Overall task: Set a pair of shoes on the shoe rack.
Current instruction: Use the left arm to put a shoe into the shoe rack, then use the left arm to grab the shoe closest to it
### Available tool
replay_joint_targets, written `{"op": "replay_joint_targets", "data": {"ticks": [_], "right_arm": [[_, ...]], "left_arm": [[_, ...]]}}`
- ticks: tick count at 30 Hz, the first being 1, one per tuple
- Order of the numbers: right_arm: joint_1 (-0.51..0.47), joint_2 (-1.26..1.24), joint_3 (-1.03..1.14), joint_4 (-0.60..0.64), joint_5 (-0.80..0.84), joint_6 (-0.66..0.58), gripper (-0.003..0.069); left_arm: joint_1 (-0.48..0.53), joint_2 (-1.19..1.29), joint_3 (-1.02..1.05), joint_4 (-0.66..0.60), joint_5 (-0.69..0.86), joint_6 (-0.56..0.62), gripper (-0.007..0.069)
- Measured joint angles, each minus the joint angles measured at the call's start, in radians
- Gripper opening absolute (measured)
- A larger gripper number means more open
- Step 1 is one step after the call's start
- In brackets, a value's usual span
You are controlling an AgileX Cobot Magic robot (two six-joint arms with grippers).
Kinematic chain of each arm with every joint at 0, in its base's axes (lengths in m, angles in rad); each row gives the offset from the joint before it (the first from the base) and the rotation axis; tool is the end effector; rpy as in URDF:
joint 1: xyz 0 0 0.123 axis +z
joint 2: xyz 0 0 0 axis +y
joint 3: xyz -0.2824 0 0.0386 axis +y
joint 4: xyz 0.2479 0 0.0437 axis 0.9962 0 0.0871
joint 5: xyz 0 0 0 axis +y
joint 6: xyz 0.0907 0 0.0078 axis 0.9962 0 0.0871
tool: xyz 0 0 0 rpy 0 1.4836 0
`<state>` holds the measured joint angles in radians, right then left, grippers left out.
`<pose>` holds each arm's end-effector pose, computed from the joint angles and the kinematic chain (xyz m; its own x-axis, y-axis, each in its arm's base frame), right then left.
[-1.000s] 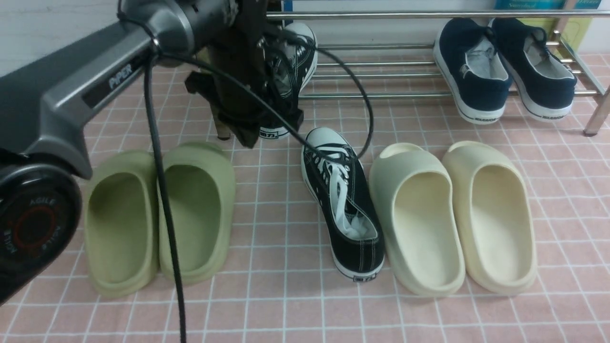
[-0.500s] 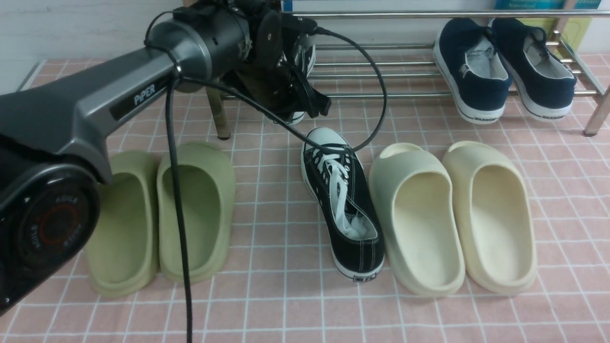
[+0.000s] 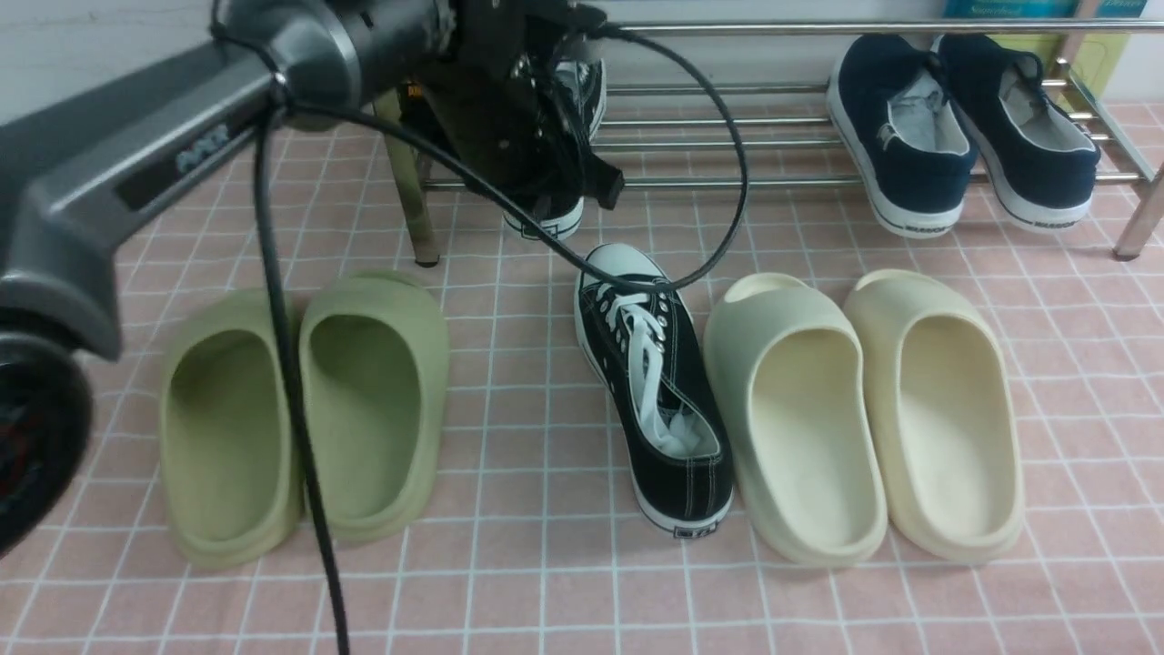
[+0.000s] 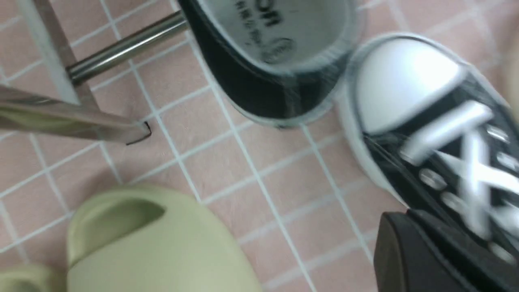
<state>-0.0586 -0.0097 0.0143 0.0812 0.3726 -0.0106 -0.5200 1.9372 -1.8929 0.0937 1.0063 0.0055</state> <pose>0.0526 -0.0004 0.1754 -0.2818 0.0816 -0.9560 0.0487 0.9963 0.0707 0.3842 -0.2117 0.3310 -0.6851 0.4563 -0.5679 0.4950 0.8635 0.0966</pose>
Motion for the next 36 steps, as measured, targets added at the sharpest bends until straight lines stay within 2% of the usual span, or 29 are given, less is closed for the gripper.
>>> {"op": "replay_joint_targets", "data": {"ticks": [4,8,10,11,12,13,16,17,18,20,24,30,36], "right_arm": [[0.000,0.000,0.000,0.000,0.000,0.000,0.0240],[0.000,0.000,0.000,0.000,0.000,0.000,0.0240],[0.000,0.000,0.000,0.000,0.000,0.000,0.0240],[0.000,0.000,0.000,0.000,0.000,0.000,0.0240],[0.000,0.000,0.000,0.000,0.000,0.000,0.0240],[0.000,0.000,0.000,0.000,0.000,0.000,0.0240],[0.000,0.000,0.000,0.000,0.000,0.000,0.0240],[0.000,0.000,0.000,0.000,0.000,0.000,0.0240],[0.000,0.000,0.000,0.000,0.000,0.000,0.0240],[0.000,0.000,0.000,0.000,0.000,0.000,0.0240],[0.000,0.000,0.000,0.000,0.000,0.000,0.0240],[0.000,0.000,0.000,0.000,0.000,0.000,0.0240],[0.000,0.000,0.000,0.000,0.000,0.000,0.0240]], "left_arm": [[-0.029,-0.130,0.121,-0.036,-0.001,-0.030,0.0018],[-0.060,-0.213,0.453,-0.119,-0.245,-0.139,0.0025],[-0.076,-0.208,0.526,-0.149,-0.326,-0.157,0.0030],[-0.108,-0.188,0.590,-0.183,-0.414,-0.171,0.0042],[-0.111,-0.188,0.590,-0.186,-0.414,-0.172,0.0045],[-0.146,-0.159,0.609,-0.206,-0.473,-0.178,0.0081],[-0.167,-0.137,0.610,-0.213,-0.524,-0.183,0.0141],[-0.176,-0.127,0.610,-0.215,-0.554,-0.191,0.0223],[-0.177,-0.125,0.610,-0.215,-0.556,-0.191,0.0232],[-0.177,-0.112,0.610,-0.215,-0.591,-0.198,0.0357],[-0.177,-0.080,0.610,-0.214,-0.669,-0.215,0.0469],[-0.178,-0.032,0.610,-0.212,-0.684,-0.238,0.0478],[-0.178,-0.078,0.601,-0.207,-0.610,-0.246,0.0475]]}}
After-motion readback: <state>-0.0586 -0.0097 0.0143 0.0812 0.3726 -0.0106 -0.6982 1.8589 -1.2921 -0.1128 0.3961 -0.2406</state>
